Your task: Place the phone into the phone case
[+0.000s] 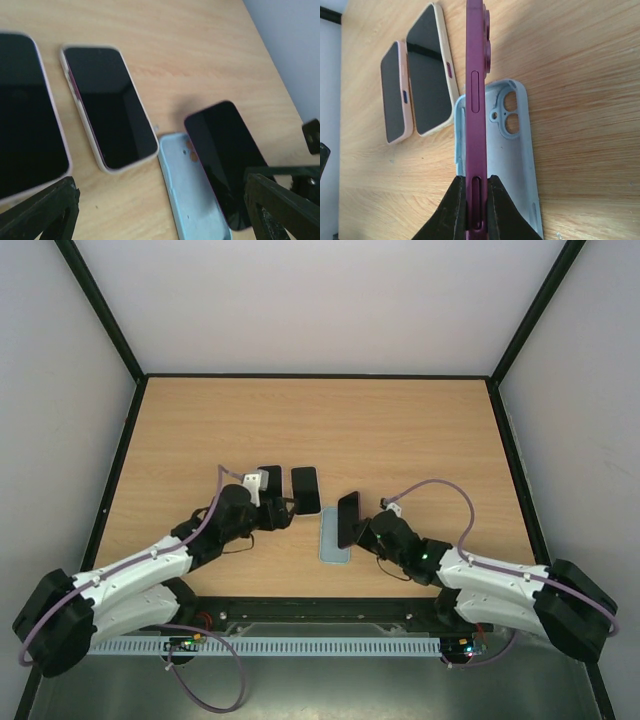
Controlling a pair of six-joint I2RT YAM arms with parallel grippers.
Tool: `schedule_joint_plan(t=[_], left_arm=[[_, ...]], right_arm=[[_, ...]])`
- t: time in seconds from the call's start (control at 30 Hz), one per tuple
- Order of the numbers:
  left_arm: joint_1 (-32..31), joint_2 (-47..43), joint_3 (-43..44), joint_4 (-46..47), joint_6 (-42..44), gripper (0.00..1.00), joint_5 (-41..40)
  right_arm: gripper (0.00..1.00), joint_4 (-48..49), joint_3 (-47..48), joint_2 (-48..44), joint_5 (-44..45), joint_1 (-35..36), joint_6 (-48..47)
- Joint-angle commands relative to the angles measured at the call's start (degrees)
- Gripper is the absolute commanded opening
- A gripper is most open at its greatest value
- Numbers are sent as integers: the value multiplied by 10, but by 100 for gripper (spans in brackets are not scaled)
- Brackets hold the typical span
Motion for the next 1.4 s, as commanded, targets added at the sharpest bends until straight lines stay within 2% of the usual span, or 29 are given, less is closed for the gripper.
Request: schedule_joint_plan(t=[0.0,0.4,0.73,0.97,1.27,1.37], left_arm=[[4,17,-33,59,-62,89,85],[4,97,-58,124,-102,77,127],[-2,152,-58,169,-132,71,148],[-10,162,-64,186,-151,65,144],[-69,215,-60,234,-187,58,131],[-77,233,-57,248,-195,55,133]], right_arm=[[2,79,-8,33,-13,3,-21],[2,69,-20,73,-26,53,11],[2,56,-13,96,-18,84,29],[3,121,-39,106,13,85,39],[9,154,-48,148,30,85,61],[17,146,-45,149,24,85,63]])
